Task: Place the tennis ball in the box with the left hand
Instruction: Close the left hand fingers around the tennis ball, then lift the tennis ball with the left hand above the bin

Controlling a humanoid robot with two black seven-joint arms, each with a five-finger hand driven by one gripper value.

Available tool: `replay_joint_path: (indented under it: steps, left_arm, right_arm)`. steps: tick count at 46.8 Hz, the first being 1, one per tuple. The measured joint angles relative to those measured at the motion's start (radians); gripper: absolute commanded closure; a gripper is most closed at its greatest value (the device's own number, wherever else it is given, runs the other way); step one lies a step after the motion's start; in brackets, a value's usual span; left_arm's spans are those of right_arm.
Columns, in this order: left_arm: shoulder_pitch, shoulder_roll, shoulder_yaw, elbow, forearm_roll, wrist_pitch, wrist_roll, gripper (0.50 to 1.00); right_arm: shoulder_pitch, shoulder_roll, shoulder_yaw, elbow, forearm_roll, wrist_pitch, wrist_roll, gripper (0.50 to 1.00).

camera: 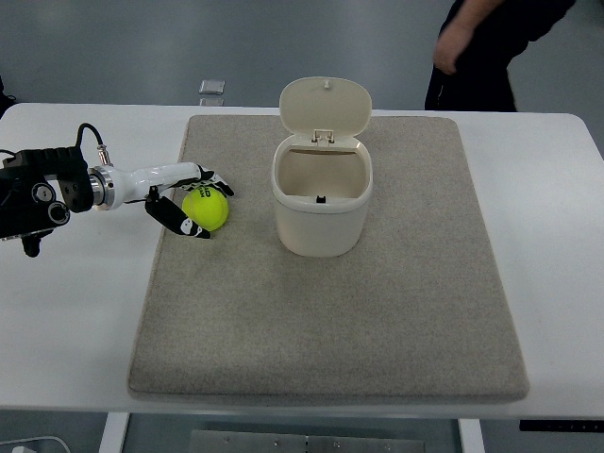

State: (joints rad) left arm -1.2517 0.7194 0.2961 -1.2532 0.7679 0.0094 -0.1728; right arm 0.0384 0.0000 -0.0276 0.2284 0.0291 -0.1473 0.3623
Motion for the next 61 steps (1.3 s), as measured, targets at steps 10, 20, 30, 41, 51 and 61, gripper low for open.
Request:
replay_joint_path:
  steps: [10,20,30,41,51,61]
  left_arm:
    - [0.002,0.0,0.003,-0.001,0.007,0.0,0.006,1.0]
    - [0.003,0.0,0.002,0.0,0.004,-0.002,0.007,1.0]
    - [-0.002,0.011,-0.051,0.013,-0.063,0.004,0.007,1.0]
    - [0.005,0.02,-0.273,0.106,-0.359,-0.011,-0.012,1.0]
    - [0.034,-0.013,-0.56,0.192,-0.614,-0.07,-0.022,1.0]
    - [0.034,-0.091,-0.727,0.205,-0.677,-0.131,-0.074,1.0]
  right_arm:
    - [0.0,0.0,0.0,0.0,0.0,0.0,0.0,0.562]
    - [0.0,0.0,0.0,0.0,0.0,0.0,0.0,0.562]
    - [0.0,0.0,0.0,0.0,0.0,0.0,0.0,0.562]
    - [0.0,0.0,0.0,0.0,0.0,0.0,0.0,0.562]
    - [0.0,0.0,0.0,0.0,0.0,0.0,0.0,0.562]
    - [0.0,0.0,0.0,0.0,0.0,0.0,0.0,0.562]
